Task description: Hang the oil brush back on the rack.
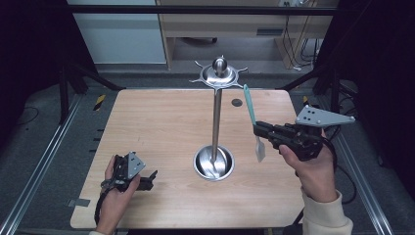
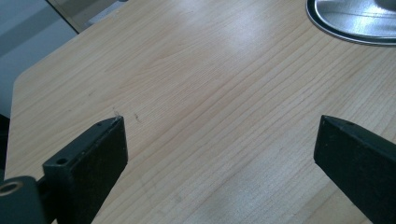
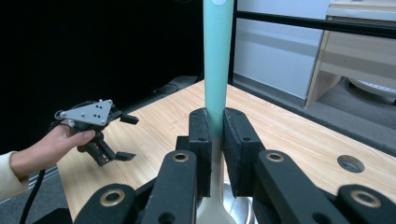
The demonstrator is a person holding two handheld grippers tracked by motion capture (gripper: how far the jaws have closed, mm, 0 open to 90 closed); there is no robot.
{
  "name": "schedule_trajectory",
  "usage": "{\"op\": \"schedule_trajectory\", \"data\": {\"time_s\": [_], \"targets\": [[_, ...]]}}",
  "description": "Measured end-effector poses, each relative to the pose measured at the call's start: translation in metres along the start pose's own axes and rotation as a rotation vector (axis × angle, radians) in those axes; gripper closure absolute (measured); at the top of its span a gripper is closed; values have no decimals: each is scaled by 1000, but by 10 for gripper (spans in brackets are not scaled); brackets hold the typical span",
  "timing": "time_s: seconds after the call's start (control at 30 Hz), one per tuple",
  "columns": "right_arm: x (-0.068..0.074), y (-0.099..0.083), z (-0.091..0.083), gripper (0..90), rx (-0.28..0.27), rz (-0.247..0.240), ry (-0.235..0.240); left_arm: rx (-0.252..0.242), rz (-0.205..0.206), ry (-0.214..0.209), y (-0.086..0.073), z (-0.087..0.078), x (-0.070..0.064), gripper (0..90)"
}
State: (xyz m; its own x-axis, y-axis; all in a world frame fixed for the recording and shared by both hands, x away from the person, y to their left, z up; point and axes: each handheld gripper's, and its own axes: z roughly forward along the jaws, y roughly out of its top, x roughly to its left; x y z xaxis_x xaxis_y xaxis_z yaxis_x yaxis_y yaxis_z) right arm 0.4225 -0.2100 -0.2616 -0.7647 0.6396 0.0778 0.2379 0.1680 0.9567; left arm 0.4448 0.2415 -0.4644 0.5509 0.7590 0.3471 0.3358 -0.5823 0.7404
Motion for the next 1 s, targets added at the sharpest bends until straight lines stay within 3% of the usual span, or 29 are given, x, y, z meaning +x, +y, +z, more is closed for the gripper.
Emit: {"op": "schedule_trajectory", "data": {"time_s": [0.3, 0.53, 0.97, 1.0], "targets": [[1, -3, 14, 822, -6, 25, -5, 1, 2, 0, 0, 1, -1, 24], [7, -8, 37, 825, -50, 44, -45, 1, 2, 0, 0, 1, -1, 24], [9, -11, 43, 832, -78, 48, -61, 2, 5, -3, 0, 1, -1, 24], [9, -11, 43, 900, -79, 48, -54, 2, 3, -2, 0, 1, -1, 24]]}}
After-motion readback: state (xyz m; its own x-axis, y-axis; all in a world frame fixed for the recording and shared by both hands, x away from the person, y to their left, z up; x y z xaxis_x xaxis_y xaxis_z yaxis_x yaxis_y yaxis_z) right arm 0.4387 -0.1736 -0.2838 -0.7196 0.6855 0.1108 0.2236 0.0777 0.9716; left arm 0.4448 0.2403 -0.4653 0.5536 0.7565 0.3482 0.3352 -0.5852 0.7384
